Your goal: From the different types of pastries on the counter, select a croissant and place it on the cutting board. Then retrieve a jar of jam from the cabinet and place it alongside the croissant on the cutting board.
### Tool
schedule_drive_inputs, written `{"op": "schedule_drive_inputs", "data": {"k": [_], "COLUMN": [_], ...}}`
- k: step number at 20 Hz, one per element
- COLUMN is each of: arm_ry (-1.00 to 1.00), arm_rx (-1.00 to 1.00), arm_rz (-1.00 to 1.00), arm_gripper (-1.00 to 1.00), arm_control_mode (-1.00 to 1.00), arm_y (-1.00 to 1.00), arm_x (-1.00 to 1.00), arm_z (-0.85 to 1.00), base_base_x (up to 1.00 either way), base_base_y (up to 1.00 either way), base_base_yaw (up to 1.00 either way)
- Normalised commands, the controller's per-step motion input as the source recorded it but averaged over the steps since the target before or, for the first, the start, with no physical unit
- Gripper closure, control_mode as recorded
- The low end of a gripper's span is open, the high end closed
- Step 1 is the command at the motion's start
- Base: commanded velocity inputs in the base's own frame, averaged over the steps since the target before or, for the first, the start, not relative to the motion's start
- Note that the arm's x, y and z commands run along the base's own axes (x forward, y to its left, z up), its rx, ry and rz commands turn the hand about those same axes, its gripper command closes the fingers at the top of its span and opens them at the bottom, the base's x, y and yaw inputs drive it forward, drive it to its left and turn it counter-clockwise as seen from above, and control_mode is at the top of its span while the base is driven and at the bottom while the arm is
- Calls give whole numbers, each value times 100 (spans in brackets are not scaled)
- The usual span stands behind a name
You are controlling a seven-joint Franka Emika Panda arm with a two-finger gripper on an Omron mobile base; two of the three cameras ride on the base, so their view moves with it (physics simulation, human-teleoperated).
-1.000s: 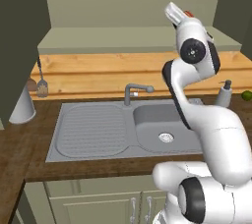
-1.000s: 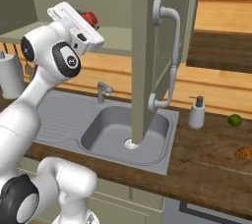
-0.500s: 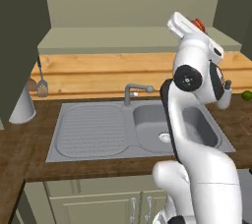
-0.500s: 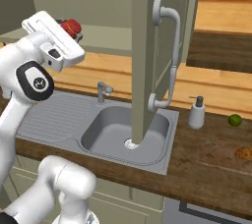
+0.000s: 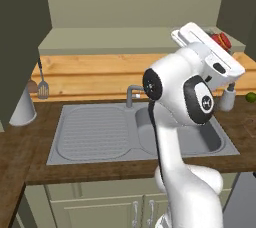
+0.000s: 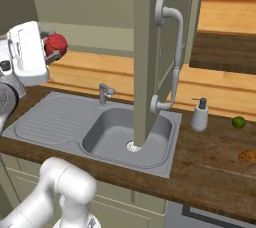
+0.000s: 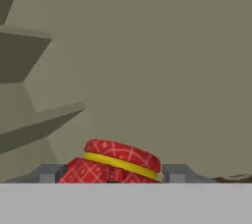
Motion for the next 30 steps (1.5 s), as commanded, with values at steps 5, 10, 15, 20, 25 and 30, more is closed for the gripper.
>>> {"op": "schedule_drive_inputs", "data": {"k": [5,10,15,20,25,30], "arm_ry": [37,44,16,11,3,0], "arm_rx": [-3,-6,-12,-1,0,0], "arm_rz": [-32,-24,-11,0,0,0], "arm_gripper": [100,100,100,100,100,100], "arm_control_mode": [-100,-100,-100,-100,100,100], "arm_y": [17,16,13,5,0,0], "arm_x": [-100,-100,-53,10,0,0], "arm_z": [-14,-15,-33,-16,-1,0], "base_base_x": [0,0,0,0,0,-80], "base_base_y": [0,0,0,0,0,-17], "base_base_yaw": [0,0,0,0,0,-11]}}
